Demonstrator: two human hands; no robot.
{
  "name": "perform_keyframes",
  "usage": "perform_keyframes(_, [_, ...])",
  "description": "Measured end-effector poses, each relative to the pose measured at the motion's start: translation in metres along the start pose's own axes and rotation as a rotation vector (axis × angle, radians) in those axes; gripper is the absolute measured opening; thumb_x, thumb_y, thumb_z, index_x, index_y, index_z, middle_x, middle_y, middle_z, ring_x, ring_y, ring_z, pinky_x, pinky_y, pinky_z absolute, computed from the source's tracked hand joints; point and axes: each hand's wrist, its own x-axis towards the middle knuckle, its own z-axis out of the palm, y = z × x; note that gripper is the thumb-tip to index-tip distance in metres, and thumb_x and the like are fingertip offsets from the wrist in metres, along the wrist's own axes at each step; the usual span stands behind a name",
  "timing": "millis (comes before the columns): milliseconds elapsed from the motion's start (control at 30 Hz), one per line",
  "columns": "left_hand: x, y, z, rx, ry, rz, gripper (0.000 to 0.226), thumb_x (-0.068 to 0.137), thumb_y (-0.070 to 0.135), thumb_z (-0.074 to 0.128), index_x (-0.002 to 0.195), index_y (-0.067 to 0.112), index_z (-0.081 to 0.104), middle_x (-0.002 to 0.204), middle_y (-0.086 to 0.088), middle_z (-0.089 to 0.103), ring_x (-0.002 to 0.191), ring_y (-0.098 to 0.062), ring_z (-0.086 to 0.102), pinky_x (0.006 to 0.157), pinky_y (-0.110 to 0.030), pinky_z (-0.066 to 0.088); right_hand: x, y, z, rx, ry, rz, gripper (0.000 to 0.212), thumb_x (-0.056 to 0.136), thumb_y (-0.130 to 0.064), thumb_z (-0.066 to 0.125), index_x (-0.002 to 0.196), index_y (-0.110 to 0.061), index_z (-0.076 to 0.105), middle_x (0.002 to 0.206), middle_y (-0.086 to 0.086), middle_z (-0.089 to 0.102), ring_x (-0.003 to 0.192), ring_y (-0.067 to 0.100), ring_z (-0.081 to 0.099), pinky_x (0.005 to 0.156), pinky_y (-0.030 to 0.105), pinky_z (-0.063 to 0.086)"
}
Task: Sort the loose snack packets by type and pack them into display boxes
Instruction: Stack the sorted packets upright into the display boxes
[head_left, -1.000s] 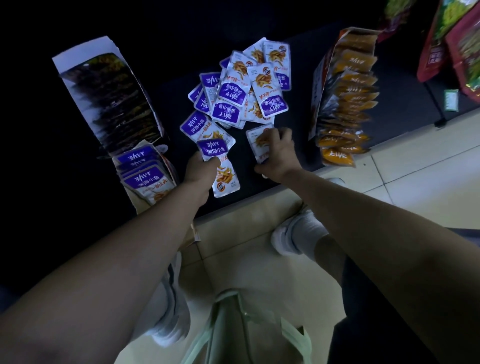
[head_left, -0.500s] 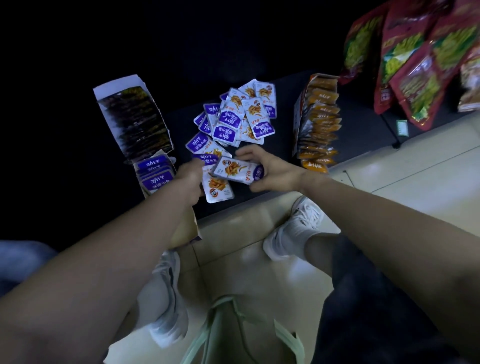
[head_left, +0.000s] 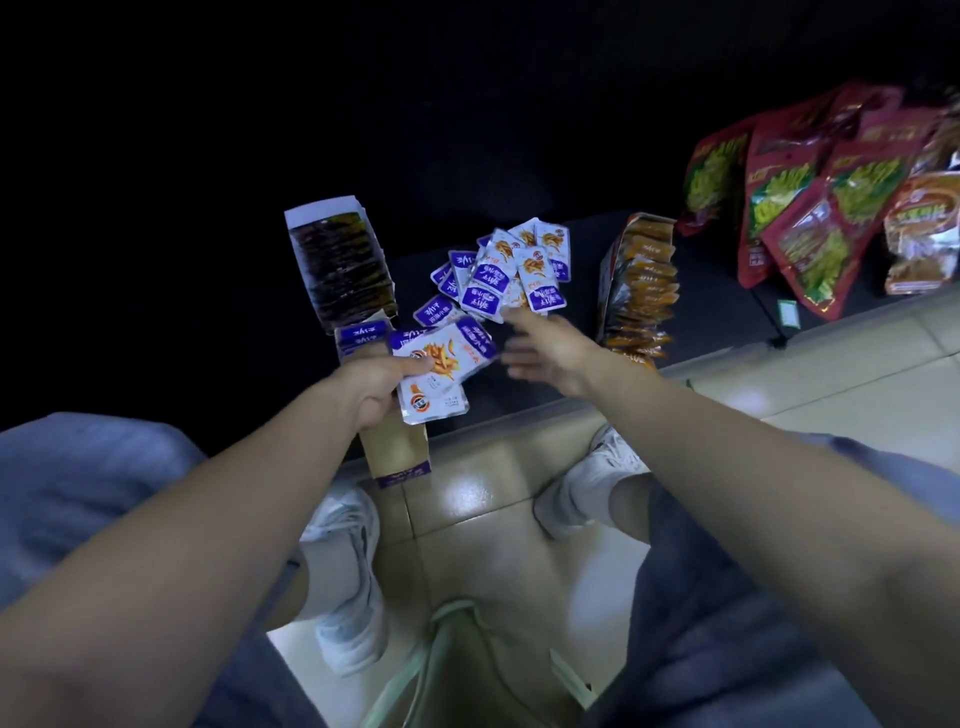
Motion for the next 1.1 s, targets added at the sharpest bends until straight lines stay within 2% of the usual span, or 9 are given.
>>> perform_keyframes(67, [-0.009, -0.001, -0.003, -0.026, 0.005, 0.019, 0.019, 0.086, 0.001, 0.065, 0.103, 0.010, 0.063, 0.099, -0.008, 0.069, 0.080, -0.020, 0.066, 0.062, -0.034, 0.057, -0.003, 0.003, 0.010, 0.173, -0.054, 0.156, 0.023, 0.087, -0.023, 0.070, 0.102, -0.011, 0.057, 0.105, 0.012, 0.063, 0.092, 0.021, 0.061, 0.072, 0.031, 0.055])
perform_keyframes(267, [-0.027, -0.004, -0.013, -0.085, -0.033, 0.093, 0.029, 0.085, -0.005, 0.063, 0.109, 0.011, 0.061, 0.099, -0.010, 0.068, 0.086, -0.023, 0.066, 0.070, -0.035, 0.056, -0.004, 0.011, 0.034, 0.103, -0.092, 0.231, 0.018, 0.085, -0.006, 0.070, 0.101, -0.006, 0.061, 0.098, 0.010, 0.066, 0.077, 0.014, 0.062, 0.050, 0.017, 0.049])
perform_keyframes(367, [-0.030, -0.007, -0.022, -0.104, -0.053, 0.093, 0.016, 0.091, 0.009, 0.059, 0.106, 0.012, 0.064, 0.102, -0.012, 0.069, 0.096, -0.030, 0.065, 0.082, -0.039, 0.054, -0.002, 0.004, 0.039, 0.060, -0.046, 0.056, 0.033, 0.086, -0.001, 0.067, 0.113, -0.014, 0.053, 0.092, 0.007, 0.065, 0.067, 0.011, 0.057, 0.051, 0.018, 0.045])
perform_keyframes(533, [-0.029, -0.011, -0.035, -0.198, -0.045, 0.037, 0.031, 0.098, 0.040, 0.048, 0.106, 0.015, 0.064, 0.104, -0.008, 0.070, 0.093, -0.024, 0.066, 0.087, -0.041, 0.051, -0.006, -0.009, 0.037, -0.118, -0.215, 0.023, 0.037, 0.090, -0.003, 0.061, 0.119, -0.023, 0.050, 0.097, 0.003, 0.067, 0.083, 0.015, 0.057, 0.067, 0.023, 0.046])
perform_keyframes(667, [-0.027, -0.016, -0.034, -0.093, -0.094, 0.123, 0.019, 0.090, 0.012, 0.063, 0.109, 0.012, 0.063, 0.108, -0.013, 0.069, 0.095, -0.029, 0.066, 0.080, -0.037, 0.055, -0.002, -0.001, 0.058, -0.216, -0.203, -0.008, 0.041, 0.091, 0.000, 0.060, 0.124, -0.020, 0.048, 0.095, 0.003, 0.064, 0.082, 0.013, 0.058, 0.064, 0.021, 0.047])
perform_keyframes(767, [-0.025, -0.022, -0.034, -0.080, -0.025, 0.140, 0.024, 0.083, -0.006, 0.066, 0.099, 0.013, 0.062, 0.097, -0.009, 0.069, 0.079, -0.021, 0.068, 0.064, -0.030, 0.057, 0.008, 0.012, 0.071, -0.171, -0.209, 0.021, 0.043, 0.090, -0.001, 0.061, 0.127, -0.018, 0.047, 0.106, 0.008, 0.063, 0.089, 0.015, 0.062, 0.064, 0.023, 0.051])
perform_keyframes(900, [-0.021, -0.036, -0.042, -0.037, -0.046, 0.091, 0.028, 0.085, -0.007, 0.062, 0.108, 0.008, 0.063, 0.100, -0.013, 0.069, 0.077, -0.019, 0.068, 0.060, -0.026, 0.057, 0.018, 0.029, 0.080, -0.291, -0.285, 0.049, 0.019, 0.087, -0.005, 0.067, 0.101, -0.017, 0.060, 0.099, 0.003, 0.069, 0.087, 0.013, 0.062, 0.064, 0.020, 0.045])
perform_keyframes(1000, [-0.016, -0.042, -0.048, 0.104, 0.099, 0.073, 0.021, 0.088, -0.003, 0.058, 0.102, 0.011, 0.062, 0.095, -0.010, 0.066, 0.073, -0.015, 0.062, 0.061, -0.025, 0.055, 0.029, 0.032, 0.079, -0.283, -0.245, -0.003, 0.029, 0.084, 0.000, 0.068, 0.110, -0.012, 0.062, 0.105, 0.006, 0.071, 0.093, 0.015, 0.065, 0.067, 0.022, 0.048])
perform_keyframes(1100, [0.000, -0.051, -0.065, 0.252, 0.334, 0.082, 0.013, 0.084, 0.009, 0.065, 0.091, 0.019, 0.059, 0.104, -0.012, 0.067, 0.085, -0.020, 0.062, 0.076, -0.032, 0.054, 0.036, 0.028, 0.078, -0.214, -0.209, -0.007, 0.030, 0.084, 0.004, 0.066, 0.109, -0.010, 0.059, 0.102, 0.005, 0.070, 0.089, 0.012, 0.066, 0.058, 0.015, 0.049])
